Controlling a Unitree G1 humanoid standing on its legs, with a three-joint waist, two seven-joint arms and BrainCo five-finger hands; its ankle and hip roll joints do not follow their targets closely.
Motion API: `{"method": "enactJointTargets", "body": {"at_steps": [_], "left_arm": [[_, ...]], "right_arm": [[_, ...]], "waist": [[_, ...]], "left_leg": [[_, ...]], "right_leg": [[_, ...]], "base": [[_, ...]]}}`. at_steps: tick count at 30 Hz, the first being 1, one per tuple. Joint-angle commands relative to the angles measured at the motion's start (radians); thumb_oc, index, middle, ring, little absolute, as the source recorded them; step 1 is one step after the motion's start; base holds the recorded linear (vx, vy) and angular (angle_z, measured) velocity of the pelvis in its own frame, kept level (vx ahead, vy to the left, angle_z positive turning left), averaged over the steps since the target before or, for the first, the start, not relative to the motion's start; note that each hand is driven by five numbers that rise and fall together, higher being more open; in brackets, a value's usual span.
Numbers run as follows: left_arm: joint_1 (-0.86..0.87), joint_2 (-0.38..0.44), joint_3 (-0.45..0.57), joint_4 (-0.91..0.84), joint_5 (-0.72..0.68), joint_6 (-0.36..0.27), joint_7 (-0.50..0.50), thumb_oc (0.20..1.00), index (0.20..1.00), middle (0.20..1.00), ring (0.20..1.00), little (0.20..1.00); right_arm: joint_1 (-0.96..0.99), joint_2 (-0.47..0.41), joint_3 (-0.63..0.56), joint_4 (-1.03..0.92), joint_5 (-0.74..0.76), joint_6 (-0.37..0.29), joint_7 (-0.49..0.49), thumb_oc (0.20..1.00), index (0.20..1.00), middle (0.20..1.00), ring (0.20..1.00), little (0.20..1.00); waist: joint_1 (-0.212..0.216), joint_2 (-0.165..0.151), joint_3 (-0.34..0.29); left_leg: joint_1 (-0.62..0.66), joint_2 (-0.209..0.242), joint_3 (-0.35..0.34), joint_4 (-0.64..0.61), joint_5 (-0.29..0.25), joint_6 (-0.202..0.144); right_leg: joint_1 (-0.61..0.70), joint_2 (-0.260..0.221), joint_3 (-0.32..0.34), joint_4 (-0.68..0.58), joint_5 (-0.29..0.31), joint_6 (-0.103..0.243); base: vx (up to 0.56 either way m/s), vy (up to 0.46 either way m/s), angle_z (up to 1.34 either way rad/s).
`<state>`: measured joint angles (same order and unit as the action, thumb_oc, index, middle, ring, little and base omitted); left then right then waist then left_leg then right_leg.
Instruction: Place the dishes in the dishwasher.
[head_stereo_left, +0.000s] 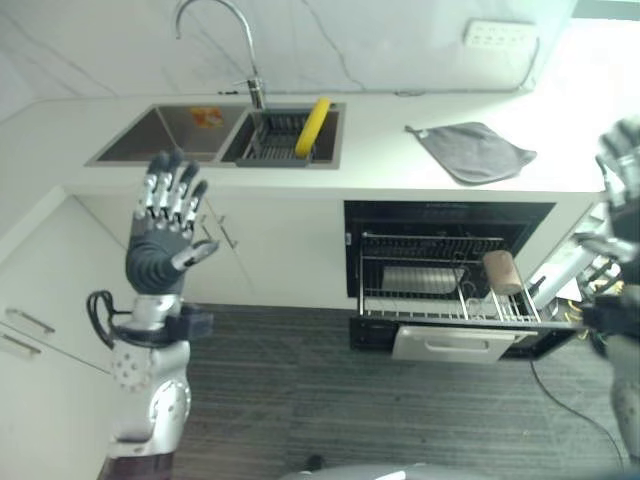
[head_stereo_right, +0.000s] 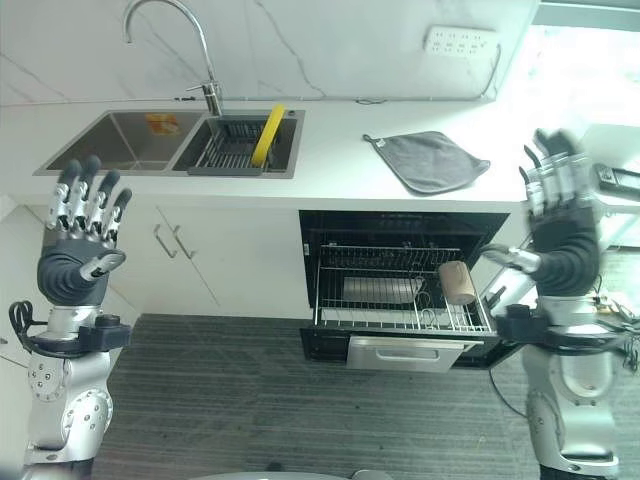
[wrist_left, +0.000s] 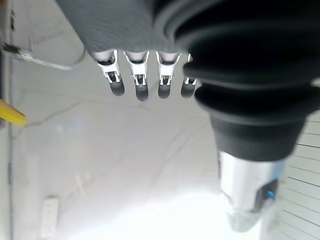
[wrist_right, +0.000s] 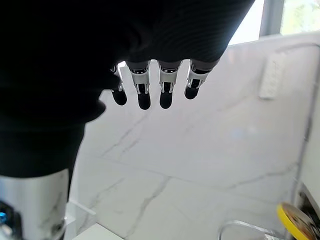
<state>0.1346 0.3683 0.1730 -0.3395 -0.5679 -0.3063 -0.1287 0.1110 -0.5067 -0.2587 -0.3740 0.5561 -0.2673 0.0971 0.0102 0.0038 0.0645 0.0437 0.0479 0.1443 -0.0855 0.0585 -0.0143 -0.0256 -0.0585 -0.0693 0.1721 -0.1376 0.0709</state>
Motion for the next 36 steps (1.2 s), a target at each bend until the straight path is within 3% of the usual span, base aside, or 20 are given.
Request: {"method": "enactJointTargets", "body": {"at_steps": [1, 2, 3, 4, 7, 12, 13, 15, 17, 18, 19, 21, 22, 23, 25, 27, 29, 30, 32, 36], "left_arm": [[-0.011, 0.061, 0.067, -0.018, -0.001, -0.008, -0.035, 1.000, 1.000, 1.000, 1.000, 1.000], [-0.012, 0.062, 0.069, -0.018, -0.009, 0.005, -0.046, 1.000, 1.000, 1.000, 1.000, 1.000], [-0.008, 0.069, 0.071, -0.019, -0.044, 0.032, -0.067, 1.000, 1.000, 1.000, 1.000, 1.000], [0.001, 0.070, 0.075, -0.020, -0.068, 0.040, -0.081, 1.000, 1.000, 1.000, 1.000, 1.000], [0.043, 0.057, 0.086, -0.042, -0.123, 0.027, -0.100, 1.000, 1.000, 1.000, 1.000, 1.000], [0.036, 0.028, 0.060, -0.027, -0.195, 0.017, -0.121, 1.000, 1.000, 1.000, 1.000, 1.000], [0.017, 0.043, 0.053, -0.019, -0.183, 0.001, -0.127, 1.000, 1.000, 1.000, 1.000, 1.000], [0.000, 0.055, 0.058, -0.015, -0.191, 0.012, -0.135, 1.000, 1.000, 1.000, 1.000, 1.000], [-0.040, 0.069, 0.060, -0.007, -0.196, 0.057, -0.161, 1.000, 1.000, 1.000, 1.000, 1.000], [-0.040, 0.073, 0.065, -0.006, -0.192, 0.076, -0.175, 1.000, 1.000, 1.000, 1.000, 1.000], [-0.034, 0.077, 0.076, -0.003, -0.185, 0.111, -0.204, 1.000, 1.000, 1.000, 1.000, 1.000], [-0.021, 0.080, 0.089, -0.007, -0.177, 0.129, -0.227, 1.000, 1.000, 1.000, 1.000, 1.000], [-0.003, 0.082, 0.099, -0.020, -0.169, 0.139, -0.234, 1.000, 1.000, 1.000, 1.000, 1.000], [0.005, 0.087, 0.104, -0.025, -0.171, 0.148, -0.232, 1.000, 1.000, 1.000, 1.000, 1.000], [-0.008, 0.110, 0.088, -0.018, -0.177, 0.162, -0.217, 1.000, 1.000, 1.000, 1.000, 1.000], [-0.043, 0.121, 0.036, 0.006, -0.173, 0.162, -0.200, 1.000, 1.000, 1.000, 1.000, 1.000], [-0.042, 0.118, 0.030, 0.006, -0.184, 0.165, -0.201, 1.000, 1.000, 1.000, 1.000, 1.000], [-0.034, 0.108, 0.021, -0.005, -0.221, 0.161, -0.205, 1.000, 1.000, 1.000, 1.000, 1.000], [-0.030, 0.083, 0.006, -0.013, -0.273, 0.164, -0.218, 1.000, 1.000, 1.000, 1.000, 1.000], [-0.042, 0.066, -0.040, -0.006, -0.269, 0.115, -0.202, 1.000, 1.000, 1.000, 1.000, 1.000]], "right_arm": [[-0.028, -0.002, -0.050, -0.035, -0.012, -0.044, 0.007, 1.000, 1.000, 1.000, 1.000, 1.000], [-0.026, -0.003, -0.058, -0.039, -0.020, -0.042, 0.000, 1.000, 1.000, 1.000, 1.000, 1.000], [-0.026, -0.015, -0.078, -0.042, -0.017, -0.032, -0.013, 1.000, 1.000, 1.000, 1.000, 1.000], [-0.023, -0.023, -0.090, -0.043, -0.004, -0.028, -0.006, 1.000, 1.000, 1.000, 1.000, 1.000], [-0.011, -0.052, -0.115, -0.047, 0.016, -0.008, 0.048, 1.000, 1.000, 1.000, 1.000, 1.000], [-0.028, -0.117, -0.117, -0.069, 0.004, 0.038, 0.097, 1.000, 1.000, 1.000, 1.000, 1.000], [-0.066, -0.125, -0.101, -0.079, 0.002, 0.065, 0.066, 1.000, 1.000, 1.000, 1.000, 1.000], [-0.076, -0.112, -0.100, -0.080, -0.010, 0.063, 0.051, 1.000, 1.000, 1.000, 1.000, 1.000], [-0.052, -0.073, -0.110, -0.081, -0.044, 0.037, 0.017, 1.000, 1.000, 1.000, 1.000, 1.000], [-0.026, -0.052, -0.123, -0.087, -0.043, 0.027, 0.020, 1.000, 1.000, 1.000, 1.000, 1.000], [0.035, -0.009, -0.144, -0.106, -0.027, 0.005, 0.027, 1.000, 1.000, 1.000, 1.000, 1.000], [0.061, 0.024, -0.143, -0.118, -0.013, 0.003, 0.052, 1.000, 1.000, 1.000, 1.000, 1.000], [0.054, 0.038, -0.115, -0.117, -0.048, 0.005, 0.062, 1.000, 1.000, 1.000, 1.000, 1.000], [0.049, 0.031, -0.101, -0.118, -0.061, 0.010, 0.057, 1.000, 1.000, 1.000, 1.000, 1.000], [0.034, 0.006, -0.070, -0.121, -0.071, 0.023, 0.017, 1.000, 1.000, 1.000, 1.000, 1.000], [0.016, -0.008, -0.053, -0.104, -0.078, 0.037, -0.039, 1.000, 1.000, 1.000, 1.000, 1.000], [0.018, -0.009, -0.055, -0.100, -0.063, 0.034, -0.036, 1.000, 1.000, 1.000, 1.000, 1.000], [0.033, -0.008, -0.067, -0.095, -0.018, 0.013, -0.012, 1.000, 1.000, 1.000, 1.000, 1.000], [0.053, 0.003, -0.072, -0.093, -0.028, -0.015, -0.007, 1.000, 1.000, 1.000, 1.000, 1.000], [0.042, -0.005, -0.056, -0.083, 0.017, -0.036, -0.003, 1.000, 1.000, 1.000, 1.000, 1.000]], "waist": [[0.021, -0.079, 0.064], [0.012, -0.079, 0.071], [-0.013, -0.073, 0.077], [-0.023, -0.066, 0.083], [-0.027, -0.038, 0.065], [-0.022, -0.022, 0.049], [-0.026, -0.013, 0.065], [-0.034, -0.012, 0.077], [-0.037, -0.021, 0.098], [-0.034, -0.026, 0.101], [-0.028, -0.032, 0.106], [-0.013, -0.040, 0.110], [0.008, -0.033, 0.112], [0.012, -0.027, 0.113], [0.000, -0.024, 0.104], [-0.025, -0.032, 0.097], [-0.030, -0.032, 0.098], [-0.041, -0.033, 0.096], [-0.055, -0.036, 0.092], [-0.077, -0.037, 0.089]], "left_leg": [[-0.108, -0.031, 0.111, 0.316, -0.153, -0.032], [-0.123, 0.010, 0.146, 0.347, -0.140, -0.049], [-0.097, 0.076, 0.195, 0.317, -0.165, -0.060], [-0.078, 0.099, 0.209, 0.275, -0.144, -0.057], [0.008, 0.167, 0.127, 0.058, -0.052, -0.096], [0.030, 0.264, 0.014, 0.006, -0.002, -0.150], [0.031, 0.258, 0.026, 0.042, -0.048, -0.150], [0.021, 0.250, 0.051, 0.081, -0.072, -0.144], [-0.007, 0.194, 0.032, 0.149, -0.127, -0.121], [-0.014, 0.166, 0.016, 0.163, -0.145, -0.108], [-0.010, 0.118, 0.011, 0.152, -0.154, -0.085], [0.011, 0.080, 0.026, 0.128, -0.155, -0.062], [0.035, 0.063, 0.041, 0.093, -0.153, -0.046], [0.055, 0.060, 0.040, 0.070, -0.152, -0.039], [0.062, 0.040, 0.019, 0.039, -0.148, -0.013], [0.065, -0.005, 0.007, 0.006, -0.138, 0.022], [0.068, -0.012, 0.008, 0.000, -0.139, 0.027], [0.067, -0.024, 0.006, -0.002, -0.138, 0.030], [0.067, -0.036, 0.001, -0.002, -0.141, 0.030], [0.049, -0.048, 0.031, 0.038, -0.145, 0.028]], "right_leg": [[0.115, -0.023, -0.179, -0.259, 0.118, -0.007], [0.117, -0.031, -0.201, -0.259, 0.124, -0.008], [0.122, -0.049, -0.231, -0.259, 0.122, 0.004], [0.122, -0.056, -0.247, -0.259, 0.131, 0.006], [0.116, -0.069, -0.205, -0.259, 0.116, 0.025], [0.107, -0.106, -0.144, -0.259, 0.110, 0.047], [0.098, -0.155, -0.134, -0.240, 0.118, 0.081], [0.086, -0.190, -0.135, -0.212, 0.119, 0.102], [0.078, -0.260, -0.128, -0.165, 0.131, 0.129], [0.079, -0.288, -0.129, -0.147, 0.144, 0.130], [0.067, -0.334, -0.156, -0.099, 0.196, 0.124], [0.036, -0.378, -0.203, -0.024, 0.263, 0.121], [0.026, -0.375, -0.250, 0.005, 0.256, 0.107], [0.028, -0.342, -0.243, 0.027, 0.221, 0.099], [0.017, -0.234, -0.198, 0.050, 0.143, 0.078], [-0.018, -0.091, -0.187, 0.101, 0.092, 0.062], [-0.020, -0.067, -0.191, 0.094, 0.082, 0.060], [-0.009, -0.015, -0.177, 0.046, 0.057, 0.044], [0.009, 0.034, -0.143, -0.044, 0.047, 0.021], [0.017, 0.049, -0.098, -0.114, 0.077, 0.014]], "base": [[-0.09, -0.062, 0.40], [-0.01, 0.070, 0.65], [-0.04, 0.147, 0.75], [-0.01, 0.230, 0.97], [0.04, 0.409, 0.68], [0.12, 0.582, -0.46], [0.07, 0.790, -0.76], [0.03, 0.665, -0.44], [0.09, 0.716, 0.09], [0.18, 0.736, 0.58], [0.15, 0.610, 0.84], [0.11, 0.560, 0.55], [0.12, 0.480, -0.19], [0.15, 0.503, -0.66], [0.12, 0.314, -0.56], [0.11, 0.273, 0.19], [0.09, 0.079, 0.14], [0.13, -0.022, -0.09], [0.13, -0.093, 0.00], [0.11, -0.155, 0.02]]}}
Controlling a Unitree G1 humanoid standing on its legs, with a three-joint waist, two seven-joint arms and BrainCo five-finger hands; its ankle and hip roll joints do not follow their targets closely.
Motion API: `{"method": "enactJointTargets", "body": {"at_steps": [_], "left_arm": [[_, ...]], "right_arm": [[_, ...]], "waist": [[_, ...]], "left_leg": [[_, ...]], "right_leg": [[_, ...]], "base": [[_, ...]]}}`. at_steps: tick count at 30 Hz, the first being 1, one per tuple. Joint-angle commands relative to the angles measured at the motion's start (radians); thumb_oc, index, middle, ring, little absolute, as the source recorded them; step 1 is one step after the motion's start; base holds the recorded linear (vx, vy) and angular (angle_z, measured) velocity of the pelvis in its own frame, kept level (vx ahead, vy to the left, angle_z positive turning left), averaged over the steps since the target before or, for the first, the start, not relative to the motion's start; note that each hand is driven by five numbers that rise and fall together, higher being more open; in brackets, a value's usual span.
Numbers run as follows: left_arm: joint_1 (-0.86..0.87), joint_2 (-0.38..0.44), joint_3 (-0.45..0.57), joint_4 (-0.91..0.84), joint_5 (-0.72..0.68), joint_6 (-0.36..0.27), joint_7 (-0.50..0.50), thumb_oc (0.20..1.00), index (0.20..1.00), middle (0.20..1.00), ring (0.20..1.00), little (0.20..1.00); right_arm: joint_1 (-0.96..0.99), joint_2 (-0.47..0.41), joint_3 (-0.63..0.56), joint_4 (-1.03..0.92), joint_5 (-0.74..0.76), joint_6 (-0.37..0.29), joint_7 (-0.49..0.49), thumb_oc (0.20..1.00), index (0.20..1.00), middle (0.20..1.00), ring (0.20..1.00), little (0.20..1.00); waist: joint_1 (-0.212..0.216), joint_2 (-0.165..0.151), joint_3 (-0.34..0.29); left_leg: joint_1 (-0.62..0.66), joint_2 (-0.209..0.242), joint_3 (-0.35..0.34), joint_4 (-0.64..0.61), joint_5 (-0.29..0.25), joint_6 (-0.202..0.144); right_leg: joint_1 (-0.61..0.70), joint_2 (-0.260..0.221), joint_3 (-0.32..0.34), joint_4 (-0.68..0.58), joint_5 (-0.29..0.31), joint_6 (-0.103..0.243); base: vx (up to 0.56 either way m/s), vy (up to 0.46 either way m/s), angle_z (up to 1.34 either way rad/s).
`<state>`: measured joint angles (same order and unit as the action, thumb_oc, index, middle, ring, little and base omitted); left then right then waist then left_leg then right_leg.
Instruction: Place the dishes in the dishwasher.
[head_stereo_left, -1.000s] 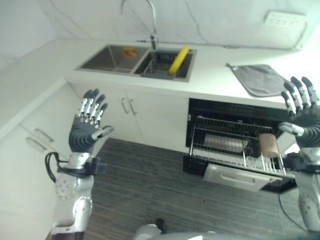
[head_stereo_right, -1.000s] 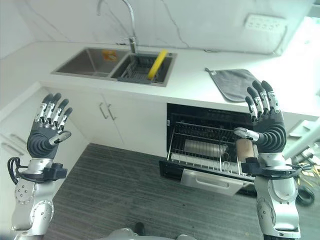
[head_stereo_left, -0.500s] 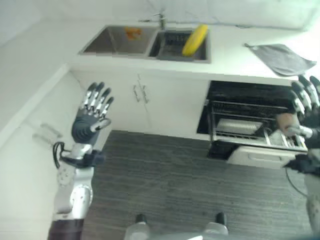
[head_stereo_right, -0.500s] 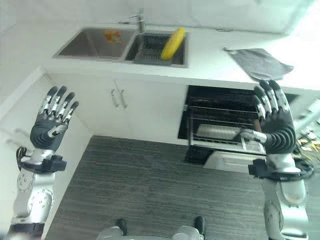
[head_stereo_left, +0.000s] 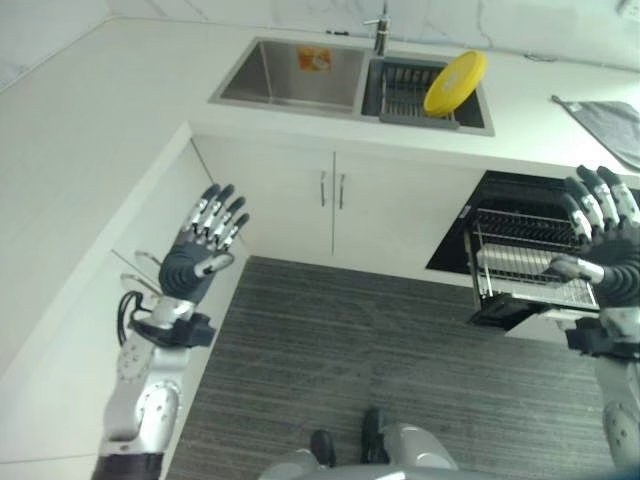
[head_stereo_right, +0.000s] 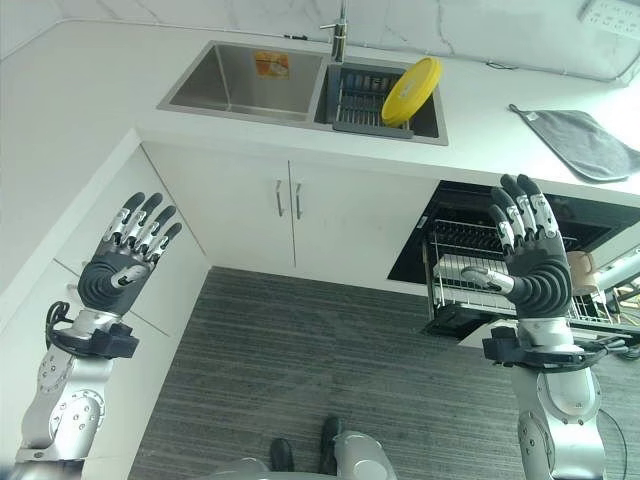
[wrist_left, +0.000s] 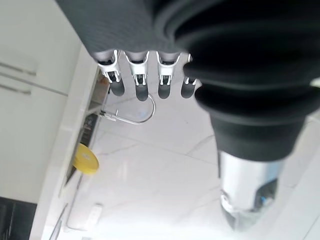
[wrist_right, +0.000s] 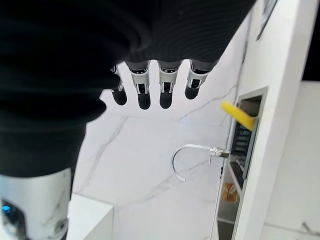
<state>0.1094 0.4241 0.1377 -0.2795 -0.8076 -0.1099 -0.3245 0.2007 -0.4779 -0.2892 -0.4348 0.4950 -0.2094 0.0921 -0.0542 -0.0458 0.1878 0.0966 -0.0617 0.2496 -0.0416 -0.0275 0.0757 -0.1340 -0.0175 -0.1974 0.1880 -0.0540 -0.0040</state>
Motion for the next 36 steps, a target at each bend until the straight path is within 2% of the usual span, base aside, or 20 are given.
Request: {"method": "enactJointTargets", "body": {"at_steps": [1, 3, 4, 5, 6, 7, 8, 9, 10, 12, 13, 14, 15, 16, 17, 20, 25, 28, 31, 36], "left_arm": [[-0.025, 0.011, -0.014, -0.070, -0.038, -0.083, 0.002, 1.000, 1.000, 1.000, 1.000, 1.000], [-0.032, 0.001, -0.026, -0.072, -0.058, -0.069, 0.006, 1.000, 1.000, 1.000, 1.000, 1.000], [-0.028, -0.009, -0.035, -0.083, -0.093, -0.056, -0.003, 1.000, 1.000, 1.000, 1.000, 1.000], [-0.024, -0.015, -0.038, -0.086, -0.095, -0.059, -0.007, 1.000, 1.000, 1.000, 1.000, 1.000], [-0.019, -0.022, -0.043, -0.096, -0.102, -0.056, -0.011, 1.000, 1.000, 1.000, 1.000, 1.000], [-0.002, -0.036, -0.041, -0.106, -0.094, -0.063, -0.014, 1.000, 1.000, 1.000, 1.000, 1.000], [0.004, -0.036, -0.038, -0.105, -0.076, -0.063, -0.015, 1.000, 1.000, 1.000, 1.000, 1.000], [0.019, -0.023, -0.034, -0.106, -0.058, -0.049, -0.015, 1.000, 1.000, 1.000, 1.000, 1.000], [0.024, -0.022, -0.033, -0.105, -0.063, -0.052, -0.019, 1.000, 1.000, 1.000, 1.000, 1.000], [0.038, -0.024, -0.028, -0.106, -0.092, -0.064, -0.028, 1.000, 1.000, 1.000, 1.000, 1.000], [0.039, -0.033, -0.034, -0.101, -0.125, -0.076, -0.029, 1.000, 1.000, 1.000, 1.000, 1.000], [0.040, -0.039, -0.038, -0.096, -0.133, -0.079, -0.034, 1.000, 1.000, 1.000, 1.000, 1.000], [0.048, -0.050, -0.040, -0.082, -0.116, -0.091, -0.051, 1.000, 1.000, 1.000, 1.000, 1.000], [0.051, -0.051, -0.041, -0.072, -0.101, -0.096, -0.067, 1.000, 1.000, 1.000, 1.000, 1.000], [0.058, -0.043, -0.041, -0.065, -0.092, -0.122, -0.099, 1.000, 1.000, 1.000, 1.000, 1.000], [0.050, -0.033, -0.030, -0.079, -0.120, -0.120, -0.111, 1.000, 1.000, 1.000, 1.000, 1.000], [-0.012, -0.009, -0.028, -0.082, -0.104, -0.118, -0.071, 1.000, 1.000, 1.000, 1.000, 1.000], [-0.040, 0.001, -0.025, -0.085, -0.070, -0.121, -0.094, 1.000, 1.000, 1.000, 1.000, 1.000], [-0.057, 0.011, -0.012, -0.098, -0.026, -0.105, -0.090, 1.000, 1.000, 1.000, 1.000, 1.000], [-0.075, 0.021, 0.008, -0.090, 0.053, -0.116, -0.039, 1.000, 1.000, 1.000, 1.000, 1.000]], "right_arm": [[-0.056, -0.036, -0.022, -0.018, 0.087, -0.089, 0.003, 1.000, 1.000, 1.000, 1.000, 1.000], [-0.075, -0.034, -0.006, -0.009, 0.081, -0.088, 0.003, 1.000, 1.000, 1.000, 1.000, 1.000], [-0.093, -0.041, 0.005, -0.014, 0.066, -0.081, -0.005, 1.000, 1.000, 1.000, 1.000, 1.000], [-0.095, -0.046, 0.007, -0.017, 0.064, -0.078, -0.013, 1.000, 1.000, 1.000, 1.000, 1.000], [-0.100, -0.046, 0.008, -0.018, 0.059, -0.071, -0.018, 1.000, 1.000, 1.000, 1.000, 1.000], [-0.098, -0.038, 0.006, -0.014, 0.057, -0.065, 0.014, 1.000, 1.000, 1.000, 1.000, 1.000], [-0.097, -0.040, 0.003, -0.015, 0.065, -0.060, 0.024, 1.000, 1.000, 1.000, 1.000, 1.000], [-0.101, -0.052, -0.002, -0.020, 0.091, -0.059, 0.035, 1.000, 1.000, 1.000, 1.000, 1.000], [-0.103, -0.055, -0.003, -0.020, 0.094, -0.061, 0.038, 1.000, 1.000, 1.000, 1.000, 1.000], [-0.115, -0.067, -0.004, -0.017, 0.102, -0.064, 0.048, 1.000, 1.000, 1.000, 1.000, 1.000], [-0.124, -0.080, -0.004, -0.013, 0.109, -0.068, 0.064, 1.000, 1.000, 1.000, 1.000, 1.000], [-0.126, -0.083, -0.006, -0.012, 0.107, -0.067, 0.072, 1.000, 1.000, 1.000, 1.000, 1.000], [-0.123, -0.092, -0.015, -0.009, 0.098, -0.066, 0.084, 1.000, 1.000, 1.000, 1.000, 1.000], [-0.121, -0.100, -0.021, -0.008, 0.093, -0.065, 0.082, 1.000, 1.000, 1.000, 1.000, 1.000], [-0.108, -0.117, -0.037, -0.012, 0.106, -0.065, 0.076, 1.000, 1.000, 1.000, 1.000, 1.000], [-0.084, -0.102, -0.060, -0.022, 0.120, -0.079, 0.101, 1.000, 1.000, 1.000, 1.000, 1.000], [-0.089, -0.082, -0.051, -0.029, 0.074, -0.096, 0.073, 1.000, 1.000, 1.000, 1.000, 1.000], [-0.088, -0.070, -0.052, -0.036, 0.059, -0.104, 0.050, 1.000, 1.000, 1.000, 1.000, 1.000], [-0.078, -0.045, -0.056, -0.039, 0.062, -0.119, 0.037, 1.000, 1.000, 1.000, 1.000, 1.000], [-0.086, -0.007, -0.043, -0.031, 0.068, -0.119, 0.048, 1.000, 1.000, 1.000, 1.000, 1.000]], "waist": [[-0.014, 0.014, -0.032], [-0.011, 0.002, -0.030], [-0.011, -0.014, -0.019], [-0.012, -0.014, -0.014], [-0.010, -0.023, -0.002], [-0.016, -0.020, 0.008], [-0.019, -0.016, 0.009], [-0.008, -0.010, 0.013], [-0.006, -0.008, 0.013], [0.009, 0.012, 0.005], [0.019, 0.029, -0.001], [0.023, 0.036, -0.002], [0.023, 0.044, -0.002], [0.021, 0.048, -0.002], [0.014, 0.053, -0.007], [0.012, 0.059, -0.021], [0.035, 0.040, -0.049], [0.047, 0.024, -0.059], [0.056, 0.007, -0.070], [0.058, 0.002, -0.084]], "left_leg": [[-0.011, 0.065, -0.066, 0.018, -0.068, -0.066], [-0.037, 0.061, -0.058, 0.118, -0.104, -0.072], [-0.094, 0.069, -0.027, 0.326, -0.118, -0.085], [-0.131, 0.083, -0.024, 0.406, -0.111, -0.095], [-0.192, 0.105, -0.008, 0.550, -0.079, -0.109], [-0.263, 0.136, -0.024, 0.679, -0.075, -0.110], [-0.262, 0.158, -0.017, 0.634, -0.069, -0.111], [-0.243, 0.179, -0.006, 0.475, -0.035, -0.114], [-0.238, 0.182, -0.005, 0.442, -0.030, -0.114], [-0.221, 0.198, -0.024, 0.194, 0.026, -0.133], [-0.210, 0.223, -0.067, 0.015, 0.109, -0.163], [-0.212, 0.238, -0.088, -0.031, 0.144, -0.176], [-0.228, 0.264, -0.095, -0.045, 0.175, -0.188], [-0.229, 0.272, -0.081, -0.043, 0.179, -0.192], [-0.218, 0.284, -0.035, -0.045, 0.160, -0.193], [-0.198, 0.275, -0.022, -0.046, 0.134, -0.183], [-0.175, 0.215, -0.038, -0.042, 0.091, -0.150], [-0.165, 0.184, -0.042, -0.040, 0.074, -0.129], [-0.143, 0.143, -0.064, -0.038, 0.051, -0.095], [-0.111, 0.086, -0.088, -0.046, 0.024, -0.050]], "right_leg": [[0.138, 0.010, 0.035, -0.145, -0.005, 0.081], [0.166, 0.002, 0.037, -0.165, -0.004, 0.067], [0.185, -0.011, 0.030, -0.166, -0.013, 0.039], [0.186, -0.009, 0.031, -0.161, -0.018, 0.028], [0.196, -0.018, 0.029, -0.157, -0.024, 0.011], [0.197, -0.010, 0.042, -0.145, -0.026, -0.002], [0.200, -0.004, 0.048, -0.146, -0.026, 0.005], [0.225, 0.005, 0.065, -0.168, -0.034, 0.014], [0.230, 0.006, 0.067, -0.174, -0.036, 0.016], [0.256, 0.018, 0.079, -0.210, -0.045, 0.030], [0.283, 0.029, 0.100, -0.232, -0.060, 0.035], [0.296, 0.036, 0.111, -0.234, -0.068, 0.032], [0.312, 0.043, 0.118, -0.231, -0.084, 0.025], [0.316, 0.043, 0.113, -0.229, -0.091, 0.022], [0.322, 0.027, 0.086, -0.221, -0.102, 0.028], [0.331, 0.003, 0.065, -0.212, -0.111, 0.045], [0.358, -0.047, 0.047, -0.181, -0.125, 0.086], [0.356, -0.070, 0.031, -0.154, -0.126, 0.105], [0.321, -0.104, 0.018, -0.083, -0.096, 0.131], [0.258, -0.124, 0.028, 0.067, -0.026, 0.143]], "base": [[0.08, -0.187, -0.14], [0.13, -0.219, -0.18], [0.14, -0.257, -0.11], [0.10, -0.250, -0.10], [0.10, -0.203, -0.14], [0.14, -0.169, -0.23], [0.23, -0.065, -0.45], [0.18, 0.030, -0.43], [0.21, 0.114, -0.32], [0.22, 0.195, -0.27], [0.28, 0.228, -0.38], [0.33, 0.273, -0.48], [0.22, 0.199, -0.58], [0.28, 0.339, -0.55], [0.22, 0.311, -0.30], [0.22, 0.277, 0.02], [0.21, 0.222, 0.00], [0.17, 0.172, 0.04], [0.20, 0.225, 0.38], [0.19, 0.241, 0.21]]}}
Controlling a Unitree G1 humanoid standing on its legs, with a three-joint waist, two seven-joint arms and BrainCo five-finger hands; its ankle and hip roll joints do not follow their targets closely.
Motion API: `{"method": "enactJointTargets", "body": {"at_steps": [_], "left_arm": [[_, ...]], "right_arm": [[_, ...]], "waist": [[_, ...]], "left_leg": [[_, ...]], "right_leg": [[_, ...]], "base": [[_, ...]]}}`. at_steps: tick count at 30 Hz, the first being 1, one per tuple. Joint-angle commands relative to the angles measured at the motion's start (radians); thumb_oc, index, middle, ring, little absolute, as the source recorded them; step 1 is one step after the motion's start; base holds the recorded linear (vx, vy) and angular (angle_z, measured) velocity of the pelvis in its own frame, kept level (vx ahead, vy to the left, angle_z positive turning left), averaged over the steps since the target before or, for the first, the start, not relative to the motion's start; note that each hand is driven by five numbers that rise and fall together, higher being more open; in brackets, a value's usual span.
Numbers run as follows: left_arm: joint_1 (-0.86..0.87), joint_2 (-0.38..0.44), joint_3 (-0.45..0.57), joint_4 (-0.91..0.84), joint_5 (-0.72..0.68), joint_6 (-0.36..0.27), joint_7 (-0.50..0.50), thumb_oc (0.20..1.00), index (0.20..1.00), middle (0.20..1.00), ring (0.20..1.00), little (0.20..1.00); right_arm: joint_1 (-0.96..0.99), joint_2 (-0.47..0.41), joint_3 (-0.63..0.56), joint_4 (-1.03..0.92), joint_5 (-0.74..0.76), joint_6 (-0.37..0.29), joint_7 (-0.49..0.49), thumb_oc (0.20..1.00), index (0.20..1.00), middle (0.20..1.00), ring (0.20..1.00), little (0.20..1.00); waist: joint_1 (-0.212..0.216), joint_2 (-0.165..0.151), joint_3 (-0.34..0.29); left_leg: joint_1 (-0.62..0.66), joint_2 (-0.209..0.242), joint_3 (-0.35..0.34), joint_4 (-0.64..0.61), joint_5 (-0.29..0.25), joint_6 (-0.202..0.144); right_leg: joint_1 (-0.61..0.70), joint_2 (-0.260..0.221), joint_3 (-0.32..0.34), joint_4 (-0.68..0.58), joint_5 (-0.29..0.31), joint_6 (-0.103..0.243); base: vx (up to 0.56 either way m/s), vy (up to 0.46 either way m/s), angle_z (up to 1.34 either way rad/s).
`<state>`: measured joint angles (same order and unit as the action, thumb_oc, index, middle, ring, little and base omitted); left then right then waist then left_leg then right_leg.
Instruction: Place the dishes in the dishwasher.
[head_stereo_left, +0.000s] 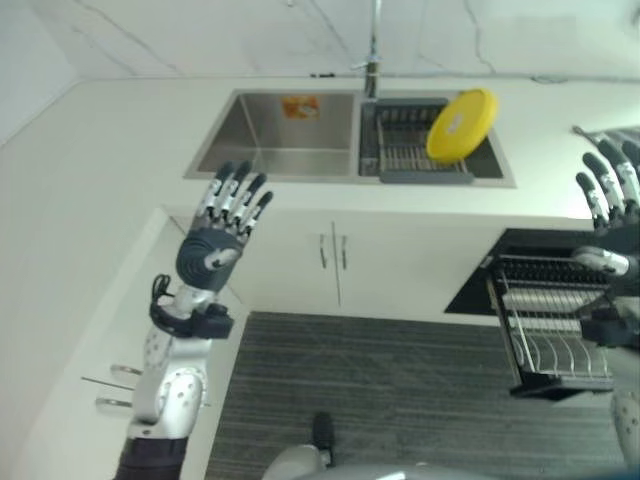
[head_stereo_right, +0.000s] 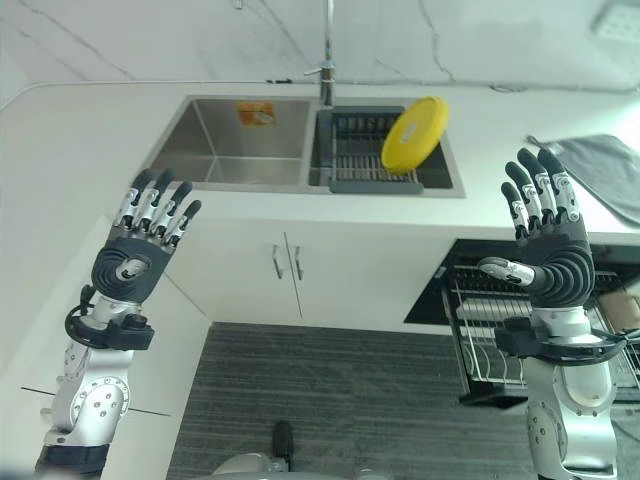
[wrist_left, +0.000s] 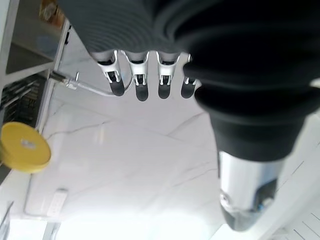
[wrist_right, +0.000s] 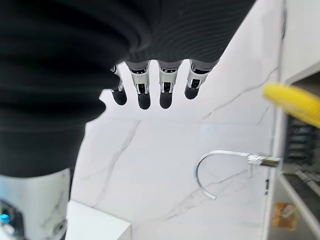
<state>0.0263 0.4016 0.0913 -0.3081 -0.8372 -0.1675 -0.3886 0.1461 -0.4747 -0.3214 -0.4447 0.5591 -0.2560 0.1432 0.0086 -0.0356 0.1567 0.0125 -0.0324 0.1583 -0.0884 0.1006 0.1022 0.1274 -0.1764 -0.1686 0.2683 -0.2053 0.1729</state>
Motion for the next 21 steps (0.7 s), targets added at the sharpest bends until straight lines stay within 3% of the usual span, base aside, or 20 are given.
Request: {"method": "enactJointTargets", "body": {"at_steps": [1, 5, 8, 10, 13, 15, 17, 21], "left_arm": [[0.003, 0.043, 0.056, -0.063, 0.092, -0.061, 0.027, 1.000, 1.000, 1.000, 1.000, 1.000], [0.001, 0.037, 0.039, -0.079, 0.118, -0.051, 0.020, 1.000, 1.000, 1.000, 1.000, 1.000], [0.015, 0.031, 0.035, -0.088, 0.123, -0.053, 0.051, 1.000, 1.000, 1.000, 1.000, 1.000], [0.010, 0.041, 0.036, -0.081, 0.095, -0.043, 0.060, 1.000, 1.000, 1.000, 1.000, 1.000], [-0.004, 0.041, 0.032, -0.058, 0.066, -0.028, 0.038, 1.000, 1.000, 1.000, 1.000, 1.000], [0.005, 0.026, 0.032, -0.060, -0.031, 0.005, 0.005, 1.000, 1.000, 1.000, 1.000, 1.000], [0.008, 0.018, 0.023, -0.060, -0.023, -0.009, 0.004, 1.000, 1.000, 1.000, 1.000, 1.000], [0.002, 0.025, -0.003, -0.073, -0.005, -0.008, 0.018, 1.000, 1.000, 1.000, 1.000, 1.000]], "right_arm": [[-0.032, -0.001, -0.011, -0.019, -0.004, -0.077, -0.004, 1.000, 1.000, 1.000, 1.000, 1.000], [-0.017, 0.030, 0.005, -0.024, -0.010, -0.077, 0.021, 1.000, 1.000, 1.000, 1.000, 1.000], [-0.016, 0.023, 0.030, -0.024, 0.027, -0.056, 0.059, 1.000, 1.000, 1.000, 1.000, 1.000], [-0.029, -0.007, 0.030, -0.013, 0.054, -0.046, 0.044, 1.000, 1.000, 1.000, 1.000, 1.000], [-0.045, -0.015, 0.018, 0.009, 0.072, -0.041, 0.052, 1.000, 1.000, 1.000, 1.000, 1.000], [-0.047, -0.016, 0.012, 0.018, 0.079, -0.024, 0.064, 1.000, 1.000, 1.000, 1.000, 1.000], [-0.044, -0.007, 0.018, 0.019, 0.077, -0.018, 0.071, 1.000, 1.000, 1.000, 1.000, 1.000], [-0.002, 0.009, 0.022, 0.012, -0.038, 0.044, 0.009, 1.000, 1.000, 1.000, 1.000, 1.000]], "waist": [[-0.007, -0.007, -0.054], [-0.010, 0.004, -0.048], [-0.016, 0.018, -0.029], [-0.017, 0.008, -0.020], [-0.023, -0.003, -0.005], [-0.033, -0.006, 0.006], [-0.050, -0.003, 0.012], [-0.099, 0.005, 0.010]], "left_leg": [[-0.018, 0.044, -0.001, 0.001, -0.113, -0.067], [0.012, 0.010, -0.023, 0.001, -0.139, -0.039], [0.041, 0.016, -0.031, 0.001, -0.154, -0.037], [0.042, 0.011, -0.035, 0.001, -0.152, -0.041], [0.056, 0.010, -0.038, 0.001, -0.160, -0.050], [0.080, 0.023, -0.022, 0.001, -0.178, -0.067], [0.102, 0.034, -0.004, 0.001, -0.197, -0.075], [0.160, 0.036, -0.013, 0.001, -0.246, -0.074]], "right_leg": [[-0.021, 0.038, 0.002, 0.054, 0.154, -0.034], [-0.106, 0.032, 0.000, 0.329, 0.232, -0.036], [-0.218, 0.027, -0.009, 0.439, 0.215, -0.056], [-0.226, 0.062, -0.036, 0.319, 0.169, -0.064], [-0.225, 0.058, -0.074, 0.146, 0.176, -0.062], [-0.222, 0.039, -0.096, -0.034, 0.200, -0.054], [-0.225, 0.037, -0.088, -0.137, 0.227, -0.042], [-0.299, 0.001, -0.041, -0.254, 0.333, -0.015]], "base": [[0.19, 0.279, 0.14], [0.17, 0.263, 0.10], [0.13, 0.153, -0.10], [0.18, -0.034, -0.39], [0.15, -0.088, -0.22], [0.18, -0.141, -0.02], [0.22, -0.146, -0.26], [0.39, -0.266, -0.17]]}}
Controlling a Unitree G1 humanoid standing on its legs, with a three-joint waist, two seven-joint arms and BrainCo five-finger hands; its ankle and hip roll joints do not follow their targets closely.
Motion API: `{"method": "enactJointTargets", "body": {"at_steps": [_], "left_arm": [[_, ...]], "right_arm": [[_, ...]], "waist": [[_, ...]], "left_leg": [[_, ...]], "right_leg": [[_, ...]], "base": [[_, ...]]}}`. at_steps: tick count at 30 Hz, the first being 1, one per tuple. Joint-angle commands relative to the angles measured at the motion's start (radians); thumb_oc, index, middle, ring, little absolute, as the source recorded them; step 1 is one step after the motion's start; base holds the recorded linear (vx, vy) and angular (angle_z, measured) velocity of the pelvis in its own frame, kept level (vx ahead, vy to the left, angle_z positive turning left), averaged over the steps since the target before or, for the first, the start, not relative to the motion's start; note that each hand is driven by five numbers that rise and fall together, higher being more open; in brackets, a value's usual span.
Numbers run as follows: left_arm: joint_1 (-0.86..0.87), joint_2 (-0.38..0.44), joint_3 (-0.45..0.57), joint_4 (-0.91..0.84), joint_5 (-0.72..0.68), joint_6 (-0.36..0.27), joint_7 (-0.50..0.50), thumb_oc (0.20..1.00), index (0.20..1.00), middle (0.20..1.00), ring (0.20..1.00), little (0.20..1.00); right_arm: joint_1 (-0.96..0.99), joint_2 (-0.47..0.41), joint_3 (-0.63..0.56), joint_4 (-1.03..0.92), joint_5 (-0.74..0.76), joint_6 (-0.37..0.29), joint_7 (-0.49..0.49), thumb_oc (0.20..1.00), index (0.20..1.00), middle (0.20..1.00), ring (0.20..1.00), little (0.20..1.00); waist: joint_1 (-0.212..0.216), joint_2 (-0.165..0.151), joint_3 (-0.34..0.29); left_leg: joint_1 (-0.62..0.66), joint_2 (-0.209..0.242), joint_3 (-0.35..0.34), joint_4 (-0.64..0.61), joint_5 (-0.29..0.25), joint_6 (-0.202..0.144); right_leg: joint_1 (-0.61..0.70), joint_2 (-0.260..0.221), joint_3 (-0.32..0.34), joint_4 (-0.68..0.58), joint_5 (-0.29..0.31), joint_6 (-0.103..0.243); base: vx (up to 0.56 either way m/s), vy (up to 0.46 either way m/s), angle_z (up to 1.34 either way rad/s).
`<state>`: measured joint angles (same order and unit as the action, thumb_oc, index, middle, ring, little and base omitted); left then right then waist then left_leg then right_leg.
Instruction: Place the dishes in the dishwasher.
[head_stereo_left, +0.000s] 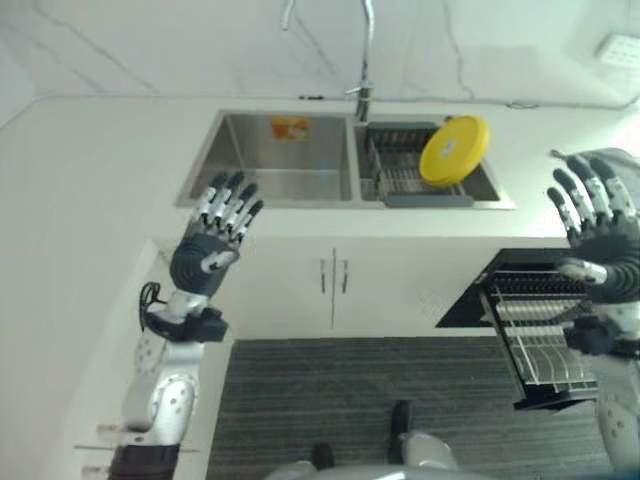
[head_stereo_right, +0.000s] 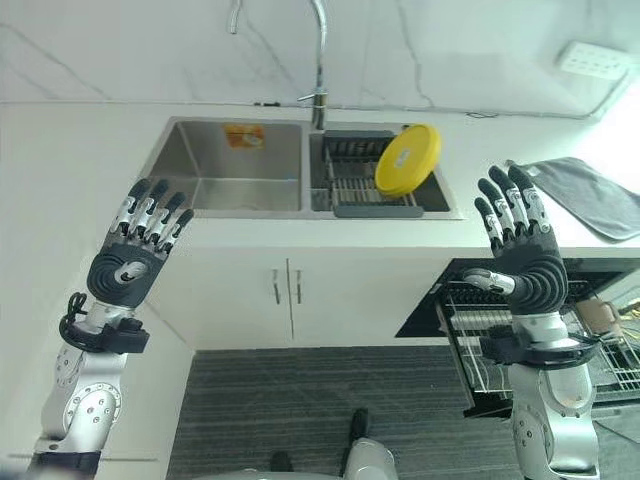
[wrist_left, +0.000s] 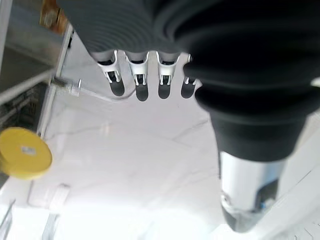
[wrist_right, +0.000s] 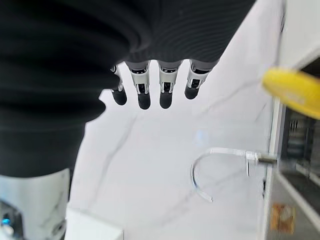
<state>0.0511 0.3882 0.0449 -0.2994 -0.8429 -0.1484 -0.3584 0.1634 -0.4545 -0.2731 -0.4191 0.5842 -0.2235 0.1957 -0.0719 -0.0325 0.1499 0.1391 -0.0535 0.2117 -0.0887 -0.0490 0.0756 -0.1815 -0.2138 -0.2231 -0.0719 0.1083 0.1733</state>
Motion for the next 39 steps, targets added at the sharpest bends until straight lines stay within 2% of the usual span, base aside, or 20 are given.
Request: {"method": "enactJointTargets", "body": {"at_steps": [1, 2, 3, 4, 9, 10, 11, 12, 13, 14, 15, 16, 17, 18, 19, 20, 24, 27, 35, 39], "left_arm": [[-0.009, 0.044, 0.056, -0.087, -0.024, -0.009, -0.027, 1.000, 1.000, 1.000, 1.000, 1.000], [0.005, 0.037, 0.065, -0.089, -0.093, 0.024, -0.033, 1.000, 1.000, 1.000, 1.000, 1.000], [0.005, 0.022, 0.058, -0.089, -0.129, 0.037, -0.028, 1.000, 1.000, 1.000, 1.000, 1.000], [0.006, 0.017, 0.051, -0.092, -0.117, 0.033, -0.027, 1.000, 1.000, 1.000, 1.000, 1.000], [0.019, 0.018, 0.059, -0.099, -0.112, 0.037, -0.034, 1.000, 1.000, 1.000, 1.000, 1.000], [0.026, 0.016, 0.064, -0.096, -0.113, 0.034, -0.037, 1.000, 1.000, 1.000, 1.000, 1.000], [0.035, 0.013, 0.070, -0.095, -0.108, 0.033, -0.040, 1.000, 1.000, 1.000, 1.000, 1.000], [0.049, 0.008, 0.078, -0.094, -0.096, 0.022, -0.029, 1.000, 1.000, 1.000, 1.000, 1.000], [0.055, 0.002, 0.079, -0.094, -0.094, 0.020, -0.023, 1.000, 1.000, 1.000, 1.000, 1.000], [0.065, -0.017, 0.078, -0.091, -0.070, 0.012, -0.023, 1.000, 1.000, 1.000, 1.000, 1.000], [0.067, -0.015, 0.078, -0.088, -0.066, 0.005, -0.030, 1.000, 1.000, 1.000, 1.000, 1.000], [0.076, -0.007, 0.086, -0.090, -0.068, -0.008, -0.042, 1.000, 1.000, 1.000, 1.000, 1.000], [0.079, -0.003, 0.090, -0.090, -0.065, -0.029, -0.049, 1.000, 1.000, 1.000, 1.000, 1.000], [0.065, -0.008, 0.082, -0.073, -0.032, -0.076, -0.045, 1.000, 1.000, 1.000, 1.000, 1.000], [0.062, -0.009, 0.078, -0.068, -0.018, -0.092, -0.046, 1.000, 1.000, 1.000, 1.000, 1.000], [0.058, -0.003, 0.081, -0.072, -0.016, -0.111, -0.049, 1.000, 1.000, 1.000, 1.000, 1.000], [0.022, 0.009, 0.091, -0.078, 0.010, -0.123, -0.049, 1.000, 1.000, 1.000, 1.000, 1.000], [-0.005, 0.023, 0.089, -0.087, 0.018, -0.107, -0.017, 1.000, 1.000, 1.000, 1.000, 1.000], [-0.030, 0.040, 0.069, -0.100, 0.020, -0.104, 0.026, 1.000, 1.000, 1.000, 1.000, 1.000], [-0.033, 0.043, 0.061, -0.105, 0.026, -0.115, 0.034, 1.000, 1.000, 1.000, 1.000, 1.000]], "right_arm": [[0.021, -0.027, -0.040, -0.011, -0.061, 0.040, -0.034, 1.000, 1.000, 1.000, 1.000, 1.000], [0.041, -0.024, -0.037, 0.000, -0.073, 0.069, -0.021, 1.000, 1.000, 1.000, 1.000, 1.000], [0.026, -0.021, -0.008, 0.013, -0.118, 0.097, -0.055, 1.000, 1.000, 1.000, 1.000, 1.000], [0.019, -0.026, 0.000, 0.014, -0.120, 0.124, -0.063, 1.000, 1.000, 1.000, 1.000, 1.000], [0.009, -0.047, -0.003, 0.014, -0.089, 0.165, -0.031, 1.000, 1.000, 1.000, 1.000, 1.000], [0.001, -0.054, -0.003, 0.014, -0.072, 0.169, -0.011, 1.000, 1.000, 1.000, 1.000, 1.000], [-0.001, -0.061, -0.004, 0.016, -0.062, 0.176, 0.009, 1.000, 1.000, 1.000, 1.000, 1.000], [-0.006, -0.077, -0.001, 0.025, -0.048, 0.178, 0.036, 1.000, 1.000, 1.000, 1.000, 1.000], [-0.013, -0.081, 0.004, 0.030, -0.045, 0.170, 0.038, 1.000, 1.000, 1.000, 1.000, 1.000], [-0.023, -0.078, 0.003, 0.024, -0.022, 0.158, 0.033, 1.000, 1.000, 1.000, 1.000, 1.000], [-0.032, -0.081, 0.003, 0.023, -0.018, 0.160, 0.025, 1.000, 1.000, 1.000, 1.000, 1.000], [-0.043, -0.096, -0.005, 0.022, 0.000, 0.137, 0.004, 1.000, 1.000, 1.000, 1.000, 1.000], [-0.047, -0.096, -0.021, 0.020, 0.007, 0.096, -0.001, 1.000, 1.000, 1.000, 1.000, 1.000], [-0.055, -0.080, -0.028, 0.026, 0.030, 0.067, -0.003, 1.000, 1.000, 1.000, 1.000, 1.000], [-0.051, -0.074, -0.029, 0.020, 0.023, 0.068, -0.004, 1.000, 1.000, 1.000, 1.000, 1.000], [-0.034, -0.068, -0.039, 0.004, 0.029, 0.075, -0.026, 1.000, 1.000, 1.000, 1.000, 1.000], [-0.013, -0.017, -0.048, 0.001, 0.049, 0.079, -0.050, 1.000, 1.000, 1.000, 1.000, 1.000], [-0.016, 0.010, -0.037, -0.008, 0.047, 0.088, -0.078, 1.000, 1.000, 1.000, 1.000, 1.000], [-0.067, 0.016, 0.027, 0.000, 0.007, 0.137, -0.122, 1.000, 1.000, 1.000, 1.000, 1.000], [-0.087, 0.008, 0.056, 0.020, 0.007, 0.171, -0.108, 1.000, 1.000, 1.000, 1.000, 1.000]], "waist": [[-0.037, 0.000, 0.010], [-0.044, -0.007, -0.002], [-0.048, -0.011, -0.015], [-0.051, -0.010, -0.022], [-0.061, -0.002, -0.036], [-0.063, 0.002, -0.042], [-0.060, 0.005, -0.044], [-0.046, 0.000, -0.038], [-0.038, -0.002, -0.034], [-0.017, -0.013, -0.016], [-0.013, -0.015, -0.010], [-0.009, -0.008, -0.009], [0.000, 0.005, -0.007], [0.010, 0.008, 0.000], [0.010, 0.010, -0.003], [0.008, 0.011, -0.014], [0.001, 0.007, -0.031], [0.001, 0.000, -0.038], [0.027, -0.009, -0.042], [0.038, -0.013, -0.046]], "left_leg": [[0.046, 0.057, -0.078, 0.001, -0.114, -0.043], [0.061, 0.061, -0.062, 0.001, -0.131, -0.046], [0.095, 0.077, -0.041, 0.001, -0.148, -0.056], [0.115, 0.089, -0.031, 0.001, -0.153, -0.063], [0.154, 0.125, 0.005, 0.021, -0.155, -0.085], [0.139, 0.138, 0.009, 0.084, -0.148, -0.097], [0.110, 0.155, 0.003, 0.157, -0.112, -0.114], [0.036, 0.165, -0.006, 0.343, -0.055, -0.138], [-0.001, 0.156, -0.022, 0.419, -0.038, -0.143], [-0.117, 0.157, -0.028, 0.469, -0.020, -0.138], [-0.119, 0.160, -0.013, 0.408, -0.037, -0.129], [-0.091, 0.172, 0.002, 0.241, -0.039, -0.128], [-0.074, 0.174, -0.024, 0.081, -0.003, -0.143], [-0.065, 0.178, -0.068, 0.042, 0.017, -0.155], [-0.052, 0.177, -0.063, 0.015, 0.018, -0.156], [-0.042, 0.175, -0.059, 0.001, 0.011, -0.152], [-0.031, 0.170, -0.048, 0.001, -0.018, -0.140], [-0.025, 0.160, -0.053, 0.001, -0.032, -0.125], [-0.017, 0.145, -0.056, 0.001, -0.053, -0.102], [-0.013, 0.144, -0.054, 0.001, -0.059, -0.099]], "right_leg": [[0.013, 0.045, 0.052, 0.074, 0.023, -0.011], [0.039, 0.044, 0.045, 0.054, 0.029, -0.003], [0.062, 0.050, 0.036, 0.047, 0.020, -0.001], [0.071, 0.060, 0.032, 0.047, 0.008, -0.003], [0.087, 0.087, 0.026, 0.049, -0.015, -0.031], [0.098, 0.106, 0.032, 0.051, -0.029, -0.052], [0.111, 0.120, 0.036, 0.045, -0.039, -0.070], [0.147, 0.132, 0.037, 0.032, -0.057, -0.101], [0.163, 0.137, 0.043, 0.028, -0.066, -0.113], [0.208, 0.139, 0.061, 0.017, -0.078, -0.121], [0.219, 0.133, 0.069, 0.010, -0.081, -0.112], [0.225, 0.124, 0.066, 0.002, -0.084, -0.092], [0.233, 0.122, 0.071, -0.004, -0.092, -0.076], [0.255, 0.112, 0.078, 0.003, -0.117, -0.071], [0.262, 0.110, 0.073, 0.000, -0.121, -0.069], [0.264, 0.101, 0.058, 0.004, -0.124, -0.060], [0.254, 0.077, 0.034, 0.035, -0.132, -0.042], [0.250, 0.069, 0.030, 0.038, -0.131, -0.036], [0.259, 0.055, 0.026, 0.021, -0.121, -0.024], [0.271, 0.055, 0.020, 0.008, -0.118, -0.024]], "base": [[0.54, -0.489, 0.40], [0.67, -0.668, 0.71], [0.58, -0.614, 0.59], [0.38, -0.420, 0.48], [0.25, -0.284, 0.08], [0.30, -0.346, -0.03], [0.33, -0.387, -0.04], [0.24, -0.277, -0.20], [0.27, -0.187, -0.38], [0.20, -0.003, -0.35], [0.22, 0.164, -0.18], [0.18, 0.316, -0.21], [0.20, 0.477, -0.50], [0.15, 0.421, -0.56], [0.10, 0.418, -0.14], [0.05, 0.263, 0.06], [0.05, 0.187, 0.19], [0.04, 0.111, 0.24], [0.01, 0.042, 0.03], [0.01, 0.002, -0.03]]}}
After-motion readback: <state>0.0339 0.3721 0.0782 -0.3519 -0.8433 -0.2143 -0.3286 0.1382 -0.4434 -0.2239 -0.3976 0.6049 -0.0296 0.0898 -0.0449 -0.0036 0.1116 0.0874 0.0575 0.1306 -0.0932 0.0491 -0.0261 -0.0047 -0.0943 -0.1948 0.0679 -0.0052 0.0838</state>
